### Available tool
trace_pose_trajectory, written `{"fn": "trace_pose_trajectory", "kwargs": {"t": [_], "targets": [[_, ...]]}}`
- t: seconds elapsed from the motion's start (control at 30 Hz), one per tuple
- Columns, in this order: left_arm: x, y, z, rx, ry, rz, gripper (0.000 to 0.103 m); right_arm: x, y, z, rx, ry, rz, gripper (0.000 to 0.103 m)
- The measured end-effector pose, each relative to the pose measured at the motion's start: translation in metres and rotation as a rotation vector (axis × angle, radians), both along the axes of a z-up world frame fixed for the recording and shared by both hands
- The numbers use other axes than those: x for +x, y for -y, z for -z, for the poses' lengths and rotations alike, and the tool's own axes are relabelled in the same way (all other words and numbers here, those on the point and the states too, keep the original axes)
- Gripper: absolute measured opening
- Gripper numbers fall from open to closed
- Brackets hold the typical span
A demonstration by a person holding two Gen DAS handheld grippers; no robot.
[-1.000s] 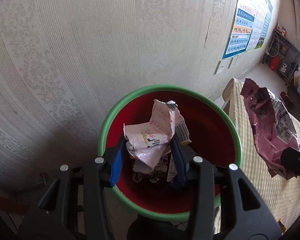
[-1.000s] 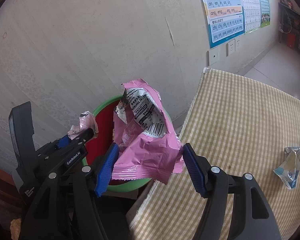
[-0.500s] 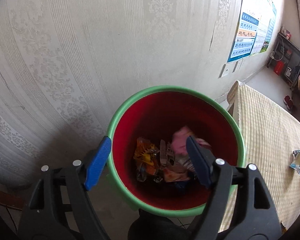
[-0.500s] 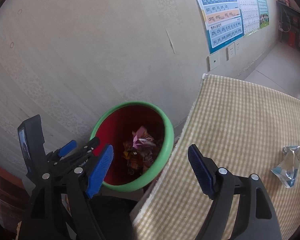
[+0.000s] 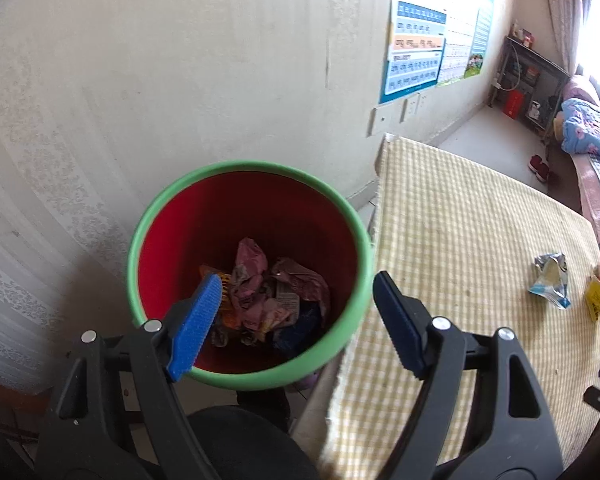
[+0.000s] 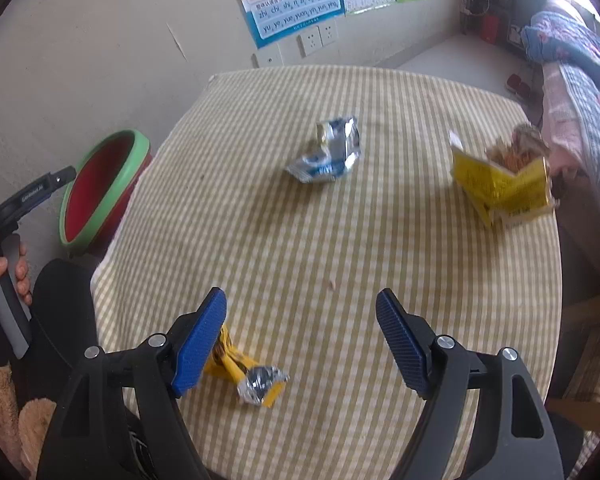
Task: Collect trash
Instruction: 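Grasp the blue-white wrapper with the left gripper while the right grasps the yellow candy wrapper, then carry the blue-white wrapper and yellow candy wrapper over the bin with both grippers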
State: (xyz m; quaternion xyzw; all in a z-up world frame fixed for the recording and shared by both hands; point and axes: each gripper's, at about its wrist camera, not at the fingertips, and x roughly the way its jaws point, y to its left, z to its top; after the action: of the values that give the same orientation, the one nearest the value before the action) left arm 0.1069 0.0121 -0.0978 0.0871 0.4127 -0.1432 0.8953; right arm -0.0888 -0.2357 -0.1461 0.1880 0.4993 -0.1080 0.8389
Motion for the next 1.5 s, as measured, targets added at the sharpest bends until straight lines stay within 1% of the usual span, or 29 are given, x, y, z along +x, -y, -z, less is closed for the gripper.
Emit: {"fn": "trace_pose_trajectory", "kwargs": {"t": [0.07,0.1,0.17,0.23,0.3,0.33,0.4,0.47,0.57,0.67,0.77,0.87,0.97,1.0,1.03,1.07,1.13,1.17,1.23,1.33,1.5], "targets": [[-0.008,0.017,0.003,-0.003,-0.018,0.042,0.075,-0.011,-0.004,0.013,0.060,-0.001,0.000,0.074],[-0.013,0.025,0.004,0.002,-0.026,0.063,0.075,-0.013,-0.007,0.019,0.099,-0.001,-0.004,0.069],[-0.022,0.041,0.007,0.018,-0.030,0.098,0.075,-0.012,-0.014,0.029,0.164,-0.001,-0.030,0.063],[-0.030,0.056,0.009,0.032,-0.035,0.132,0.075,-0.010,-0.022,0.035,0.181,-0.002,-0.069,0.057],[-0.038,0.071,0.010,0.034,-0.038,0.163,0.075,-0.007,-0.028,0.041,0.207,-0.003,-0.100,0.045],[-0.042,0.079,0.011,0.035,-0.044,0.177,0.075,-0.006,-0.033,0.044,0.216,-0.004,-0.115,0.040],[-0.048,0.096,0.013,0.031,-0.058,0.209,0.075,0.001,-0.040,0.049,0.215,-0.022,-0.143,0.018],[-0.053,0.113,0.015,0.023,-0.067,0.245,0.075,0.000,-0.042,0.050,0.221,-0.010,-0.152,0.013],[-0.061,0.143,0.019,0.022,-0.081,0.304,0.075,-0.008,-0.030,0.039,0.208,0.060,-0.100,0.012],[-0.065,0.175,0.023,0.005,-0.104,0.359,0.075,-0.023,-0.005,0.024,0.149,0.128,0.012,0.012],[-0.068,0.209,0.033,0.007,-0.138,0.406,0.075,-0.039,0.019,0.020,0.112,0.159,0.139,0.012],[-0.068,0.239,0.045,0.008,-0.180,0.444,0.072,-0.054,0.038,0.022,0.126,0.172,0.233,0.012],[-0.065,0.264,0.061,0.049,-0.220,0.464,0.063,-0.063,0.050,0.022,0.139,0.179,0.272,0.013],[-0.064,0.269,0.067,0.066,-0.239,0.462,0.056,-0.066,0.053,0.021,0.141,0.182,0.275,0.013],[-0.062,0.271,0.072,0.074,-0.260,0.460,0.048,-0.067,0.053,0.020,0.140,0.186,0.275,0.013],[-0.060,0.273,0.077,0.079,-0.285,0.458,0.043,-0.067,0.054,0.019,0.140,0.189,0.274,0.014],[-0.058,0.272,0.082,0.075,-0.313,0.452,0.038,-0.065,0.050,0.018,0.140,0.192,0.270,0.014],[-0.058,0.268,0.080,0.066,-0.309,0.446,0.037,-0.065,0.050,0.019,0.141,0.193,0.268,0.014],[-0.059,0.258,0.074,0.045,-0.287,0.434,0.032,-0.065,0.051,0.019,0.142,0.194,0.267,0.014],[-0.061,0.239,0.061,0.015,-0.252,0.421,0.031,-0.067,0.050,0.018,0.143,0.192,0.265,0.014],[-0.069,0.204,0.040,0.001,-0.172,0.402,0.031,-0.061,0.046,0.017,0.129,0.190,0.252,0.014]]}}
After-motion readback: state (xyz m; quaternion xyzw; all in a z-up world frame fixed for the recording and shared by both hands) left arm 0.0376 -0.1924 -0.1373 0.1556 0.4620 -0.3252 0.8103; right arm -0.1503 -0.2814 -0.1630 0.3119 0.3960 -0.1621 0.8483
